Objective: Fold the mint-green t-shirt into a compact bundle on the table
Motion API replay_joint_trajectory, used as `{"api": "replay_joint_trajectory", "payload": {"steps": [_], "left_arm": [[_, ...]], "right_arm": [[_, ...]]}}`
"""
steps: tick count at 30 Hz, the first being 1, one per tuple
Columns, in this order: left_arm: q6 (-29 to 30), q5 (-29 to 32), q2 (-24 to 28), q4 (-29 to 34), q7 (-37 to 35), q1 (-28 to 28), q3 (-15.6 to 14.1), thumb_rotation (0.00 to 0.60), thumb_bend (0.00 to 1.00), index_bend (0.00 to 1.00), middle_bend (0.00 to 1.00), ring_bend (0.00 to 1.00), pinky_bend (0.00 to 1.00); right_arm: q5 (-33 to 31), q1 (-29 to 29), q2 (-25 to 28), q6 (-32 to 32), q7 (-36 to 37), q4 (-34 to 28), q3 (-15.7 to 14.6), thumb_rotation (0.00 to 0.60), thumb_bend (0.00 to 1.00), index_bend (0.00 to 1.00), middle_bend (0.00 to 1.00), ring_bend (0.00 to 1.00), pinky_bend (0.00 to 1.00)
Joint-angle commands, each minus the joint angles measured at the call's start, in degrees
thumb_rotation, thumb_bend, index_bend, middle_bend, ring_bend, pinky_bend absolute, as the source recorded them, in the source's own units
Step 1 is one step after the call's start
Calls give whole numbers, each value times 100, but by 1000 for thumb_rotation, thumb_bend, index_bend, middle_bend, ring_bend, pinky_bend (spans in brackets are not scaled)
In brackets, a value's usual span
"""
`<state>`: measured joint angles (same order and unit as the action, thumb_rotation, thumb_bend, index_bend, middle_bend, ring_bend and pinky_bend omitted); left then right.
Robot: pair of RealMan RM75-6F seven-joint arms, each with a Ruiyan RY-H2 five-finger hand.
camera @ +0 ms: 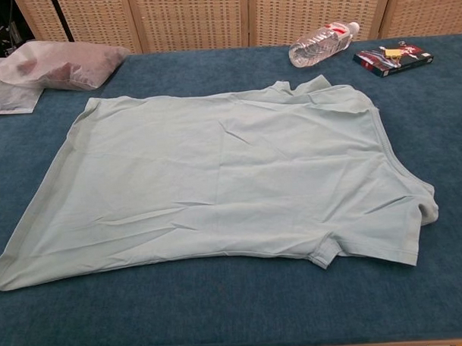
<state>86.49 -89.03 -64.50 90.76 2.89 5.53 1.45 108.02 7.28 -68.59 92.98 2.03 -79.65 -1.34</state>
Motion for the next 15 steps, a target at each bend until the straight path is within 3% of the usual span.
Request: {"api": "replay_joint_trajectory", "payload": {"steps": [1, 8, 15], "left_arm": [[-12, 14, -13, 7, 32, 3, 1, 600, 0, 0, 0, 0, 0], [-55, 70, -49, -1, 94, 17, 15, 600, 0, 0, 0, 0, 0], [-54, 104, -46, 3, 79, 15, 32, 600, 0, 0, 0, 0, 0]], "right_arm": [[533, 243, -396, -8, -6, 574, -218, 600, 0, 70, 0, 0, 48], [1068, 520, -886, -107, -545, 886, -346, 600, 0, 152, 0, 0, 49], [1142, 733, -1095, -484, -1042, 704, -369, 600, 0, 228, 0, 0, 48]]}}
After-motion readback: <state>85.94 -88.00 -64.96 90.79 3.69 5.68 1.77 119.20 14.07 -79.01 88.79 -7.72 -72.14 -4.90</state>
